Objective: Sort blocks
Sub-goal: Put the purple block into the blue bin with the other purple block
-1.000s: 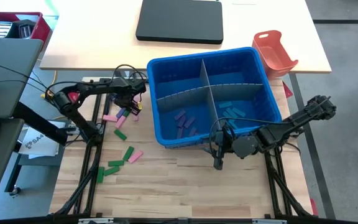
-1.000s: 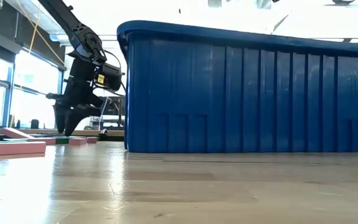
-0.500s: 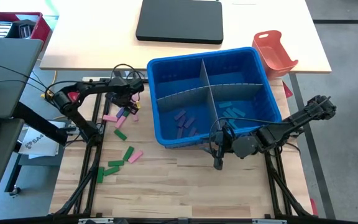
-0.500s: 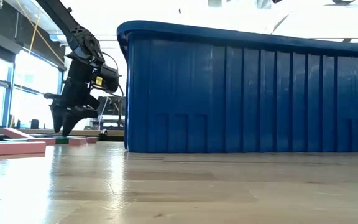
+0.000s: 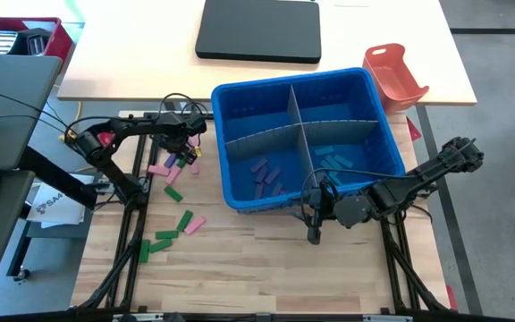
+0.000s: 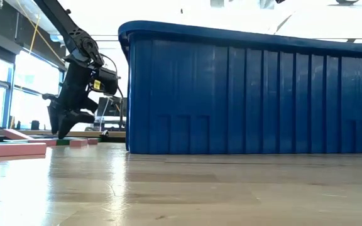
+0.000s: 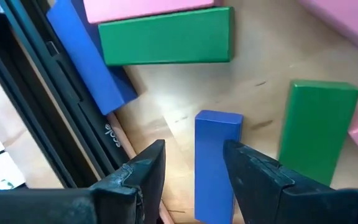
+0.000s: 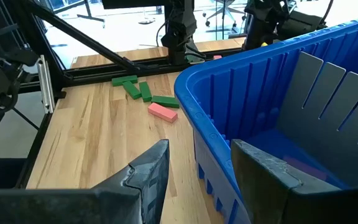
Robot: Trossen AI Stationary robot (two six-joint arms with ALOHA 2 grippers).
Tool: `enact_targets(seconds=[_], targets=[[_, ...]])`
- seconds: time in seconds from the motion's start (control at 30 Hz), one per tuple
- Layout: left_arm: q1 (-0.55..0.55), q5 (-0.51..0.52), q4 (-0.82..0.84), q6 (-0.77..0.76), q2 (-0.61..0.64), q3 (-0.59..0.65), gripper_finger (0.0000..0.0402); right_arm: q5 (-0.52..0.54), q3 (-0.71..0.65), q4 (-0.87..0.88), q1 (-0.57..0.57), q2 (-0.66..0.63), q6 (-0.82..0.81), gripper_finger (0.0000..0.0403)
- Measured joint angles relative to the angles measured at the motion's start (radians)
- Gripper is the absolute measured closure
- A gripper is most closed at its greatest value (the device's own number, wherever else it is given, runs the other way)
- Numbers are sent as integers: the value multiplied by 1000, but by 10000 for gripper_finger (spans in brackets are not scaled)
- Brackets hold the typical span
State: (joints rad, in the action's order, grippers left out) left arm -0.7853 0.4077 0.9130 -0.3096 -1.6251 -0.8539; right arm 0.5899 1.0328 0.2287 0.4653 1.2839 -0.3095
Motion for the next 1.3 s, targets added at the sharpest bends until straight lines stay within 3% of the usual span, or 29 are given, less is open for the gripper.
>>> enact_targets(seconds=[0.17,0.33,0.9,1.03,1.2,1.3], targets=[[0,0,39,-1,-4,-66,240,0,0,1,0,0,0,234],[-4,-70,58,-2,-4,-81,240,0,0,1,0,0,-4,234],[-78,-176,-36,56,-3,16,241,0,0,9,0,0,-5,234],[-85,-191,-55,78,1,24,260,0,0,12,0,0,-5,234],[-86,-181,-60,109,1,22,317,0,0,13,0,0,-7,234],[-86,-137,-53,113,9,17,318,0,0,15,0,0,-7,234]])
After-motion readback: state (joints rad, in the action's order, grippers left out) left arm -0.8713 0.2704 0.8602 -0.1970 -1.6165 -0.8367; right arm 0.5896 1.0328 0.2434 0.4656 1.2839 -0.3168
